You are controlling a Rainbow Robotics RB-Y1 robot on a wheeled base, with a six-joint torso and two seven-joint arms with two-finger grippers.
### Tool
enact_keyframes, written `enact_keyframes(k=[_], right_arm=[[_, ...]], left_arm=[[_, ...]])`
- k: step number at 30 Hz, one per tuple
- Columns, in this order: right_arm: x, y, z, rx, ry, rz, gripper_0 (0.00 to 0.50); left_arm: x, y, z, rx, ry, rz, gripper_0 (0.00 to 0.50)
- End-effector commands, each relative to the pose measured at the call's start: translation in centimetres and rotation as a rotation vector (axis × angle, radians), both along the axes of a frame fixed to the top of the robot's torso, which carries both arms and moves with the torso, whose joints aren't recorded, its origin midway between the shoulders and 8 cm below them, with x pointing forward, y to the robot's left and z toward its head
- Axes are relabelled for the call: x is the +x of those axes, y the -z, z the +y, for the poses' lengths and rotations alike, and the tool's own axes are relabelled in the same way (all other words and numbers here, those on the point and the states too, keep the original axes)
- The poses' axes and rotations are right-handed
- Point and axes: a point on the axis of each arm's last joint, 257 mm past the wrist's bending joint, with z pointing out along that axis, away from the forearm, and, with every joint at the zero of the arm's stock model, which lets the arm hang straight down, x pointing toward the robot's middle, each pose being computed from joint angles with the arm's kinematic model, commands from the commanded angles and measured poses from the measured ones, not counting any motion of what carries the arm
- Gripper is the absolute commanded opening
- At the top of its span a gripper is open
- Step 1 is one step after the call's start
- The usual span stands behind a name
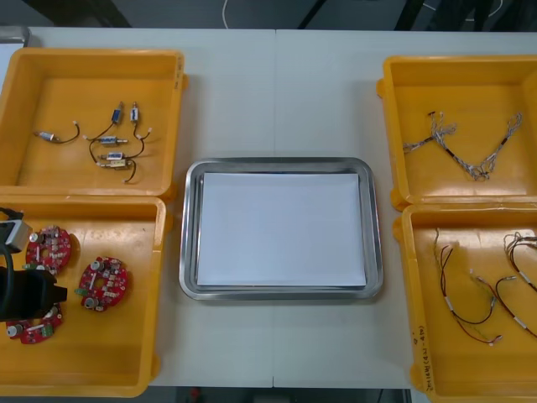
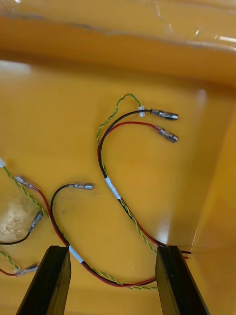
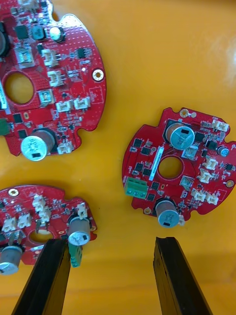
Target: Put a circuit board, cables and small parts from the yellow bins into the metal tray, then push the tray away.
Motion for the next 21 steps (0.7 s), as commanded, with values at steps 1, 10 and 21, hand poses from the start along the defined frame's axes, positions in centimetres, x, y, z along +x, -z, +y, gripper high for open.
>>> enact_keyframes(k=[1,10,21], right_arm=[[0.7,-0.3,-0.9,-0.06,-0.07,0.007,0.5],[1.9,0.9,-0.7,-0.057,-0.104,0.003,0.5],[2.5,2.9,-1.9,-0.089,-0.172,0.002,0.5]], left_arm=[[-0.9,1.4,0.5,0.083,0.117,0.018,0.5],[-1.3,2.7,1.2,0.098,0.114,0.03,0.5],[-1.5,4.2,1.6,0.106,0.115,0.023,0.5]])
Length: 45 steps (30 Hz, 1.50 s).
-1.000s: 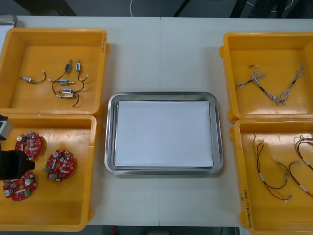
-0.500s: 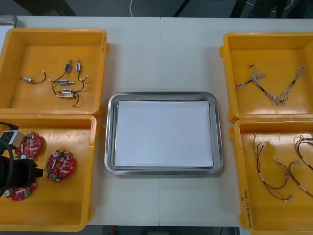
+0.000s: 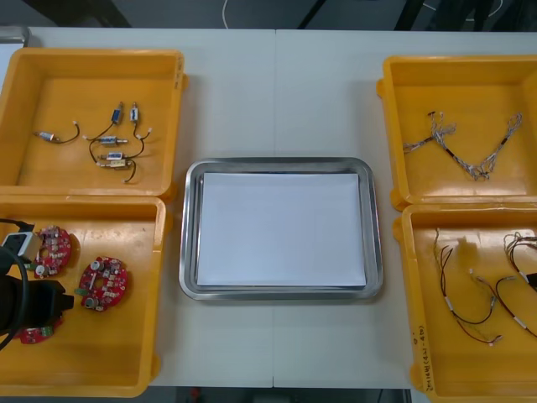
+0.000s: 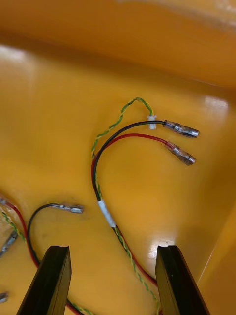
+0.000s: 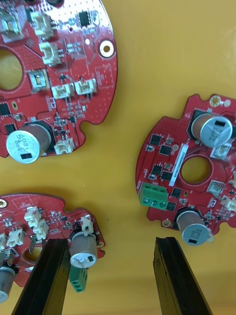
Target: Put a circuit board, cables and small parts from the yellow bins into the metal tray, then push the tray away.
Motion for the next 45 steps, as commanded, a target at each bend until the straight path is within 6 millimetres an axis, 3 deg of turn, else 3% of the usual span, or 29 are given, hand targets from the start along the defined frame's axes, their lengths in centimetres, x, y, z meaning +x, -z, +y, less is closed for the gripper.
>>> enact_keyframes(k=[1,21,22,23,25,36,45], right_arm=[[0.7,-0.2,-1.4,-0.066,-0.078,-0.004,0.5],[1.2,2.1,-1.0,-0.079,-0.106,-0.011,0.5],[1.2,2.3,-1.0,-0.078,-0.104,-0.011,0.5],[1.3,2.3,-1.1,-0.079,-0.104,-0.015,0.5],[1.3,2.7,-1.1,-0.074,-0.1,-0.016,0.5],[1.5,3.3,-0.8,-0.067,-0.099,-0.021,0.5],[1.2,3.9,-1.0,-0.061,-0.091,-0.007,0.5]], left_arm=[[-1.5,1.3,1.1,0.083,0.103,0.024,0.5],[-1.7,3.1,0.9,0.089,0.115,0.021,0.5],[-1.7,3.1,0.9,0.091,0.116,0.02,0.458],[-1.6,3.1,0.9,0.091,0.116,0.017,0.257],[-1.6,3.1,1.0,0.094,0.119,0.016,0.001],[-1.3,2.6,1.2,0.096,0.124,0.003,0.0],[-1.1,-0.5,2.5,0.134,0.125,0.007,0.0]])
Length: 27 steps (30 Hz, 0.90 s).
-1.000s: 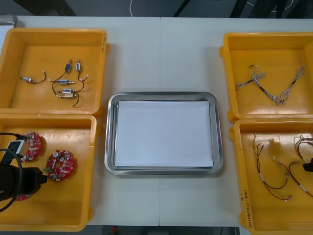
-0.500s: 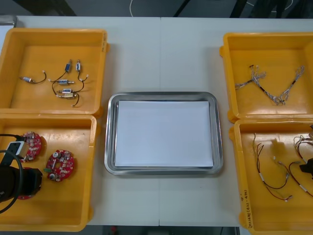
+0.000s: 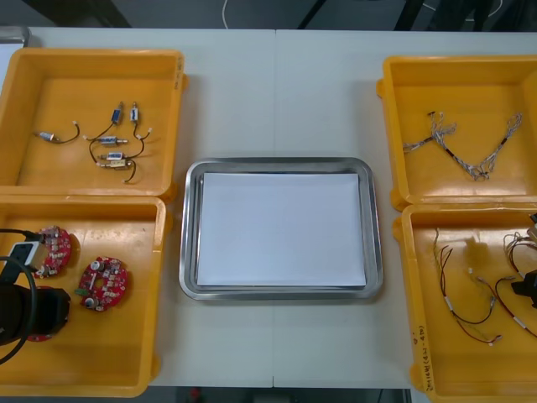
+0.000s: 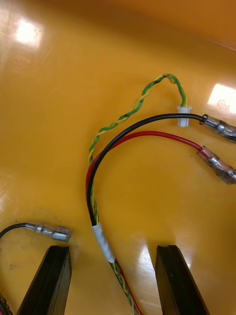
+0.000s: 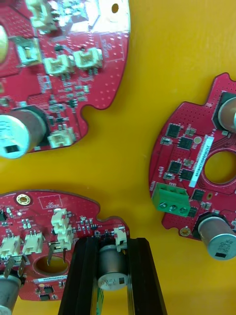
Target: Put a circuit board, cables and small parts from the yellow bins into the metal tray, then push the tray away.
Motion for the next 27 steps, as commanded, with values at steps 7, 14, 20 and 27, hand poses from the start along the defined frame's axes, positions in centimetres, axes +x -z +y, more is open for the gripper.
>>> enact_keyframes(k=[7,14,20,27], right_arm=[[0.1,-0.1,-0.7,-0.031,-0.021,0.011,0.5],[0.1,-0.2,-0.6,-0.024,-0.02,0.011,0.0],[0.1,-0.2,-0.5,-0.017,-0.019,0.011,0.0],[0.7,-2.4,-0.7,-0.027,-0.03,-0.017,0.0]], left_arm=[[-0.8,-5.5,2.4,0.134,0.118,0.029,0.0],[0.0,-9.1,2.2,0.163,0.123,0.047,0.0],[1.0,-11.9,1.1,0.178,0.142,0.051,0.001],[2.2,-15.3,-1.0,0.173,0.188,0.057,0.0]])
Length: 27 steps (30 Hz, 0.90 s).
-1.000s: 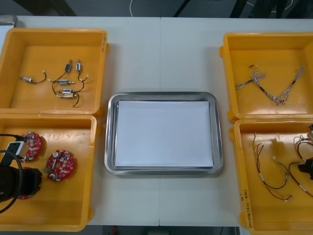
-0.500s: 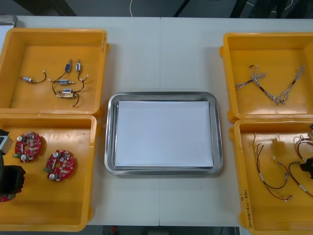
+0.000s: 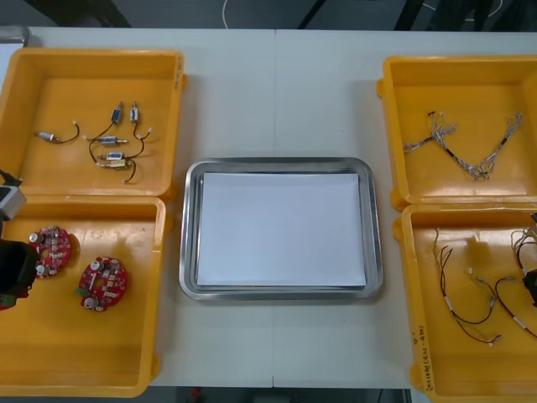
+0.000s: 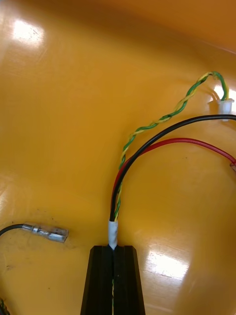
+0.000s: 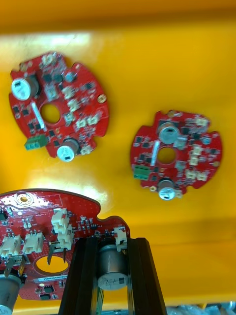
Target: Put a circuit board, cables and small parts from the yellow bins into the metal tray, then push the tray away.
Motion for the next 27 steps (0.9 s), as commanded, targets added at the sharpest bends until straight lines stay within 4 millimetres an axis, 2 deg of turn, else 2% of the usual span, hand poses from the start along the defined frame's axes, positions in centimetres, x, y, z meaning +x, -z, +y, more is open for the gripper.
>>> enact_keyframes(k=[1,5,10,15,21,27], right_arm=[[0.5,-2.4,-0.5,-0.03,-0.031,-0.015,0.0],[0.3,-4.5,-0.5,-0.038,-0.041,-0.009,0.0],[-0.2,-8.2,-0.6,-0.068,-0.059,-0.013,0.0],[-0.9,-10.9,-0.4,-0.088,-0.072,-0.014,0.0],[-2.0,-14.9,0.7,-0.131,-0.112,-0.009,0.0],[-3.4,-18.0,1.8,-0.172,-0.147,0.006,0.0]], left_arm=[[1.8,-4.6,-0.8,0.063,0.117,-0.056,0.0],[3.5,-6.1,-3.4,0.054,0.179,-0.092,0.002],[4.5,-6.4,-6.9,0.032,0.197,-0.095,0.0],[5.4,-6.5,-10.2,0.034,0.236,-0.092,0.001],[5.8,-6.7,-15.4,0.033,0.327,-0.093,0.0],[5.2,-6.2,-19.9,0.019,0.432,-0.08,0.001]])
